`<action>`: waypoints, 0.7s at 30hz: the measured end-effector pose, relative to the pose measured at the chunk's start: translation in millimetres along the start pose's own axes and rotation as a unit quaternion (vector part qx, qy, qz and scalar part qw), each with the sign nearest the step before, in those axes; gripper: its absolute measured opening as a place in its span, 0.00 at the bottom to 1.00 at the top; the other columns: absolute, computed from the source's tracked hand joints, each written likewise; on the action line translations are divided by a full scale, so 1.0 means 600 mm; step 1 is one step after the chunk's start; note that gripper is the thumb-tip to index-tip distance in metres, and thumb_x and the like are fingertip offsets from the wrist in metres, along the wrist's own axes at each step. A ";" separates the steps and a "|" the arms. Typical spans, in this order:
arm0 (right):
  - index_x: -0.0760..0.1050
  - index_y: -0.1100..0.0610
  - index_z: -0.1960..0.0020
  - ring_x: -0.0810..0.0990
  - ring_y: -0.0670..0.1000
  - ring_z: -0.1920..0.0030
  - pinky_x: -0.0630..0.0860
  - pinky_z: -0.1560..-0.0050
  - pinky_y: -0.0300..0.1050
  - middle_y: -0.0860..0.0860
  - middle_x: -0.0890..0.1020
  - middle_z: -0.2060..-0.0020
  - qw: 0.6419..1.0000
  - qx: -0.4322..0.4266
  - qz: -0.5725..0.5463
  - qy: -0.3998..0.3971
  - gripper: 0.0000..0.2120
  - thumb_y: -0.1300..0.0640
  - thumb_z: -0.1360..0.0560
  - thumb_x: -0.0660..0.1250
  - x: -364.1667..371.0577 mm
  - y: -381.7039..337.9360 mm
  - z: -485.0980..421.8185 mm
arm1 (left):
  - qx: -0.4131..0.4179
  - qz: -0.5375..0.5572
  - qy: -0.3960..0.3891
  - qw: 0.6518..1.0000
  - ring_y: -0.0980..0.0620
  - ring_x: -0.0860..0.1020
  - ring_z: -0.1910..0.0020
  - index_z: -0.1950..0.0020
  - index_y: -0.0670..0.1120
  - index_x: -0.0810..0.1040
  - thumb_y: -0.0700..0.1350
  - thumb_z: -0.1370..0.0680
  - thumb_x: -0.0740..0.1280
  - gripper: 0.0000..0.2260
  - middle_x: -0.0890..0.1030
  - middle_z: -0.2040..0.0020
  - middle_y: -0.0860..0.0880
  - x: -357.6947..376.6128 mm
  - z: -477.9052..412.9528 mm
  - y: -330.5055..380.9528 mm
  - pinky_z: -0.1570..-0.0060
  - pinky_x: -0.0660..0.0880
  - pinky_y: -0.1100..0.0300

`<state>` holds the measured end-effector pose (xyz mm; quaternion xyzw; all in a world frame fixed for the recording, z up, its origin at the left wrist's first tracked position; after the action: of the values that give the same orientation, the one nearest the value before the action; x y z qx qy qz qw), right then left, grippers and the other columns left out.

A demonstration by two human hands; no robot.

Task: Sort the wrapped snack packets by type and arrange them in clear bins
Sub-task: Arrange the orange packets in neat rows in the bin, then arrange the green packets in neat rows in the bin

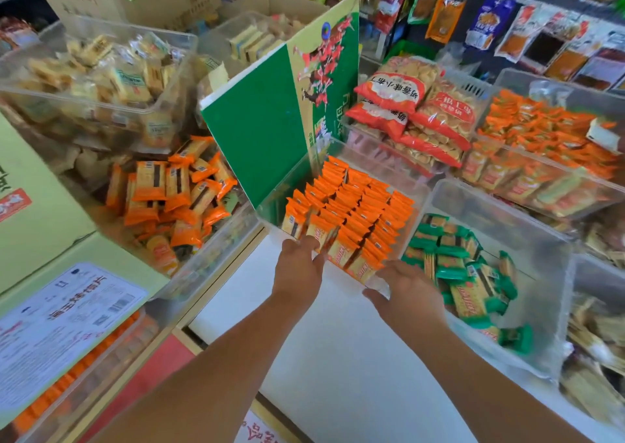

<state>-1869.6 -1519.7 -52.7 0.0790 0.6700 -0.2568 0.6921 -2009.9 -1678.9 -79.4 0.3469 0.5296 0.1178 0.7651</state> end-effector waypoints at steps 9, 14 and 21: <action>0.81 0.46 0.41 0.78 0.39 0.53 0.72 0.56 0.32 0.41 0.81 0.46 0.965 0.122 -0.231 -0.008 0.14 0.41 0.22 0.68 -0.040 0.098 -0.008 | -0.003 0.042 -0.006 0.999 0.46 0.80 0.43 0.31 0.46 0.77 0.51 0.19 0.71 0.19 0.76 0.36 0.43 0.023 -0.079 0.044 0.44 0.74 0.59; 0.85 0.50 0.48 0.84 0.53 0.52 0.83 0.59 0.51 0.48 0.84 0.52 0.976 0.160 -0.129 0.070 0.11 0.45 0.26 0.74 -0.025 0.156 0.065 | 0.014 -0.022 0.001 1.000 0.45 0.81 0.41 0.29 0.50 0.72 0.52 0.17 0.67 0.18 0.78 0.36 0.45 0.028 -0.052 0.051 0.47 0.77 0.55; 0.86 0.56 0.47 0.82 0.60 0.49 0.83 0.57 0.54 0.53 0.84 0.52 0.977 0.192 -0.037 0.081 0.11 0.53 0.27 0.77 -0.004 0.225 0.155 | 0.167 0.004 -0.113 0.979 0.53 0.80 0.48 0.33 0.50 0.76 0.53 0.18 0.66 0.15 0.78 0.42 0.53 0.112 0.092 0.127 0.46 0.79 0.55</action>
<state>-1724.6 -1445.7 -73.9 0.2057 0.6648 -0.3990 0.5971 -1918.7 -1608.8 -67.6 0.4830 0.4508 -0.0092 0.7506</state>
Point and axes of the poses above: each hand's wrist, its own z-axis away from the middle knuckle, its own x-axis out of the palm, y = z × x, the point moved 3 cm from there along -z, towards the middle knuckle
